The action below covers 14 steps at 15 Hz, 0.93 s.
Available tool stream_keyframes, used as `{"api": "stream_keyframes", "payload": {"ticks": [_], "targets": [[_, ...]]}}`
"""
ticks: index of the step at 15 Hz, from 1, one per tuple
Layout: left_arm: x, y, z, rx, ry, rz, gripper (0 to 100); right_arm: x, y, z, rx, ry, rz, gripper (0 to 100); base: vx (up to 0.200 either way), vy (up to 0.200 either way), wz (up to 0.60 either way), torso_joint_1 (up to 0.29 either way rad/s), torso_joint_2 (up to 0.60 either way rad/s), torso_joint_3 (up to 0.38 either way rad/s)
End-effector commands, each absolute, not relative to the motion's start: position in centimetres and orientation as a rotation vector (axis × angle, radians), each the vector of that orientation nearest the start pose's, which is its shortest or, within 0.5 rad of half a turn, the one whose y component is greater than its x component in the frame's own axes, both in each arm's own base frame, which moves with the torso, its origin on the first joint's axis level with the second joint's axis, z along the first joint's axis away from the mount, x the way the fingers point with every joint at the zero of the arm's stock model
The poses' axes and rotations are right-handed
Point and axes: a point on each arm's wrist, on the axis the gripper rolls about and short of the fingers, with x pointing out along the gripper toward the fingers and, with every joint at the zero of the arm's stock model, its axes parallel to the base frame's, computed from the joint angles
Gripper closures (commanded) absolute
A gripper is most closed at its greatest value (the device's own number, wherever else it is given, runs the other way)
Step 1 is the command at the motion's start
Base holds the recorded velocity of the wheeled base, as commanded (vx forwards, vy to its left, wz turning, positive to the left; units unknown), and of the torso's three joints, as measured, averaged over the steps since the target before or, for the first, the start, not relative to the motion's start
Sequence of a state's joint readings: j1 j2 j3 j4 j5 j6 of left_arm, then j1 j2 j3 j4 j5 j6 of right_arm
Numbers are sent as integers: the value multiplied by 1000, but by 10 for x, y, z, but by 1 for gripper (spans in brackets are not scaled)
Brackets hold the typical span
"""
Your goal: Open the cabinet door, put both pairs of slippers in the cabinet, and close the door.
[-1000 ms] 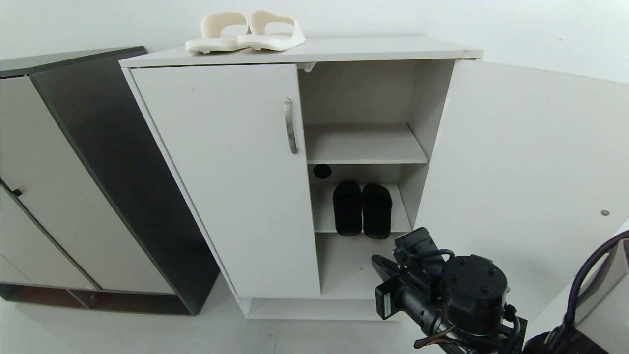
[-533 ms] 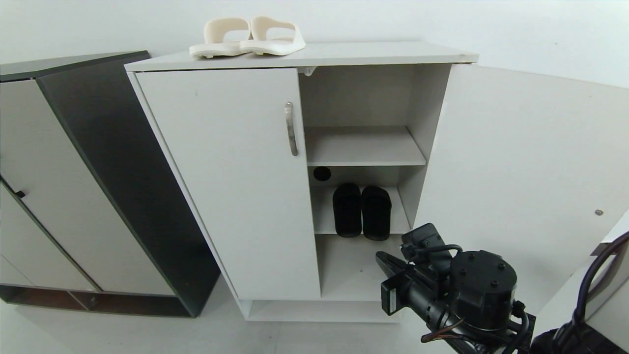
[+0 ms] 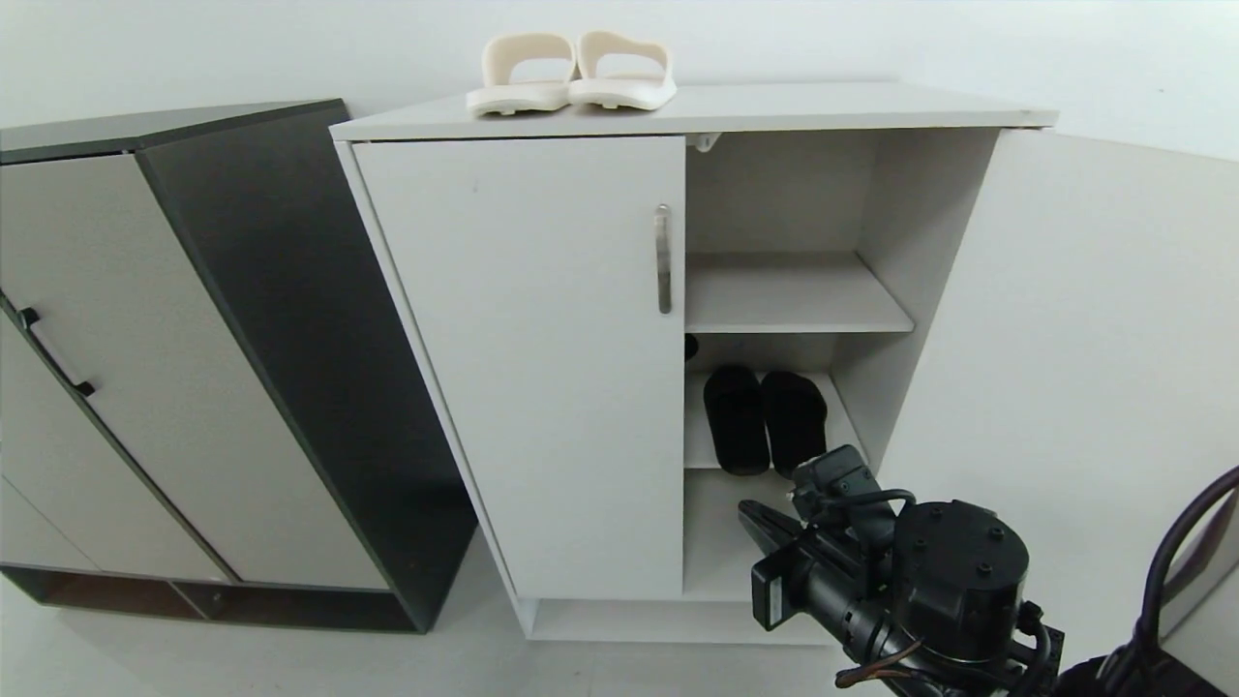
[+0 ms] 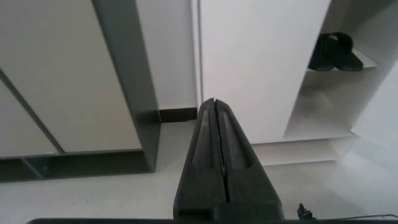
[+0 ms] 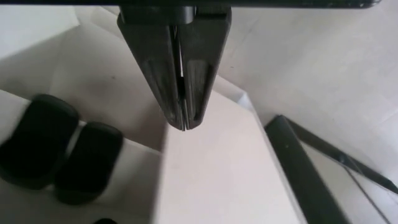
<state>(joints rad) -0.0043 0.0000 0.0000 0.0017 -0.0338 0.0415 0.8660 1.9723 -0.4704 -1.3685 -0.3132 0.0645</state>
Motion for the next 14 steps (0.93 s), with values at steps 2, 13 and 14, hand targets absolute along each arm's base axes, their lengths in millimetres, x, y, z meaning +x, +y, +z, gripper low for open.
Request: {"api": "stream_keyframes", "payload": {"ticks": [2, 13, 14], "targets": [[-23, -1, 75, 41, 2, -38, 100, 200, 228, 91, -20, 140, 555, 100, 0, 200, 0, 5, 0, 5], [-23, -1, 75, 41, 2, -40, 100, 199, 219, 79, -43, 174, 570, 100, 0, 145, 0, 3, 3, 2], [-23, -1, 75, 41, 2, -40, 100, 198, 218, 79, -47, 169, 571, 100, 0, 0, 0, 0, 0, 0]]}}
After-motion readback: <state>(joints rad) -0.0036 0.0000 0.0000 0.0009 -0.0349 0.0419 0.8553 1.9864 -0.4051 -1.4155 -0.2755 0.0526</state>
